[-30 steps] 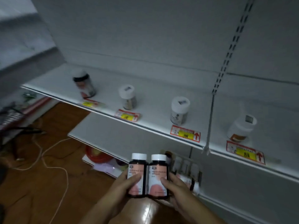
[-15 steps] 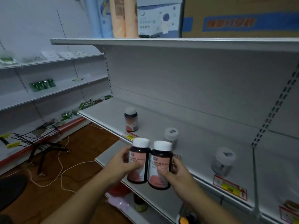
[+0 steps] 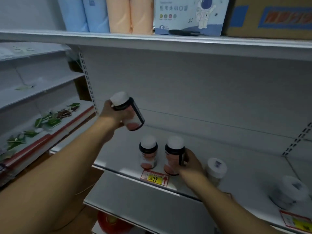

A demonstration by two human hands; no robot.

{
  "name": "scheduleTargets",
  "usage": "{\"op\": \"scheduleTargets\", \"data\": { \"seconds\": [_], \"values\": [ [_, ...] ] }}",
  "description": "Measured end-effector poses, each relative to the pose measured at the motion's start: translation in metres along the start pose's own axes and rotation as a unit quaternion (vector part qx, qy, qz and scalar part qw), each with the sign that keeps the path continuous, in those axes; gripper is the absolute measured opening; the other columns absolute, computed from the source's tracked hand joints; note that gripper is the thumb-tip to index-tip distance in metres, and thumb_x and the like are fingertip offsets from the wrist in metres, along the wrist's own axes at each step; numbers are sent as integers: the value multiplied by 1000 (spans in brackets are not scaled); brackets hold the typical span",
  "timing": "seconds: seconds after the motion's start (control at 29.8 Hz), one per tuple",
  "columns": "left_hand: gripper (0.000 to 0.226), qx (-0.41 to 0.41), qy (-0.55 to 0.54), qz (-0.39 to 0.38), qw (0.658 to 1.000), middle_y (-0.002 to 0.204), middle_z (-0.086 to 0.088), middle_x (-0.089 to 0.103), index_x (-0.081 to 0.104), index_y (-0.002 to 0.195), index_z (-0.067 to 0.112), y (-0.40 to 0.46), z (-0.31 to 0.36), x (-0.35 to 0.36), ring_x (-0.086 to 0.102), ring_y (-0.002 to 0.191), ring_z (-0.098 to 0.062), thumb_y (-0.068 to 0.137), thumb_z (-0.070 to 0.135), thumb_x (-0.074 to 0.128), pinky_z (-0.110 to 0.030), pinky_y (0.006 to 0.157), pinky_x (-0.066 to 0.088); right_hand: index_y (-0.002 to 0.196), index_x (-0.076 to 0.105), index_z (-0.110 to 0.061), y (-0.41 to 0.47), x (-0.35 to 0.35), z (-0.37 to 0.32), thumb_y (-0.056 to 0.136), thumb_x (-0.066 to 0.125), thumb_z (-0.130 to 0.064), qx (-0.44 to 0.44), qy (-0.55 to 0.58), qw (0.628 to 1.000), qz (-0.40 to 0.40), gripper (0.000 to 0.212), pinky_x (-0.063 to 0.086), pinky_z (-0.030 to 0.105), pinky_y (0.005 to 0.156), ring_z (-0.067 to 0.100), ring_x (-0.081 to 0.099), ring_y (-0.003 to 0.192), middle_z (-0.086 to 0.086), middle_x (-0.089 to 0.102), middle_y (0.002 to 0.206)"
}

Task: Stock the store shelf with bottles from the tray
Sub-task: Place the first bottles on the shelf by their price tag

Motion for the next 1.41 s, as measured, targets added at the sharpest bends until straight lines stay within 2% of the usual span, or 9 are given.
{"op": "scheduleTargets", "data": {
  "seconds": [0.13,0.23,0.37,0.54,0.74,0.91,1.04,1.21,1.41],
  "values": [
    [44,-24,29,-87,996,106,-15,60,48,116,7,31,-43,16,61,96,-29,78,-5,66,-45,78,52,108,52,-41,8,10,16,70,77,-31,21,10,1000,8,47,45,22,79,6,58,92,-24,57,97],
    [28,-21,38,-161,986,79,-11,56,53,92,10,39,-63,42,57,76,-23,77,-13,59,-37,71,51,96,51,-48,11,16,21,67,79,-32,28,22,999,-3,44,46,7,67,-12,55,85,-32,56,96],
    [26,-70,63,-240,966,82,-10,60,53,100,11,39,-97,67,59,75,-20,78,1,65,-29,65,50,111,48,-43,15,20,30,69,77,-35,48,13,999,9,52,43,3,66,-11,53,85,-24,54,104],
    [39,-93,62,-296,949,96,-16,55,49,106,4,36,-114,83,56,89,-29,72,12,68,-36,70,46,89,47,-62,14,22,31,65,74,-44,52,-21,998,4,41,44,-1,66,-21,54,79,-38,53,93],
    [63,-101,49,-337,935,109,-17,58,44,126,-4,23,-118,92,58,99,-32,79,32,65,-45,85,47,93,45,-64,15,22,32,54,67,-61,53,-43,998,-2,45,45,15,82,-9,56,90,-37,53,99],
    [39,-163,-3,-325,932,121,-8,66,57,122,22,18,-132,89,63,110,-26,89,43,53,-42,97,47,128,38,-49,12,24,29,59,65,-65,49,-91,994,-28,75,40,18,84,-5,51,98,-24,53,120],
    [44,-175,-57,-304,935,97,-5,75,70,102,16,13,-137,89,70,89,-19,92,48,42,-29,76,53,134,31,-46,11,29,23,63,64,-66,50,-117,990,-52,82,40,24,90,13,52,122,-14,51,138],
    [46,-173,-88,-271,943,85,-3,76,72,92,19,6,-137,89,72,76,-16,93,49,37,-22,59,56,133,24,-48,8,30,13,67,66,-61,33,-136,988,-70,79,41,26,91,15,52,122,-12,50,139],
    [41,-117,16,-181,976,141,-9,47,51,130,24,15,-101,66,43,129,-23,97,43,36,-39,108,30,145,13,-32,-2,12,-3,65,49,-78,-3,-202,976,-82,99,33,23,97,12,36,133,-6,30,154]
  ]
}}
Point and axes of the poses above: each hand's wrist, its own y-axis towards the middle knuckle, its own x-axis out of the palm, z = x × y, the point moved 8 cm from there along y, towards the middle knuckle
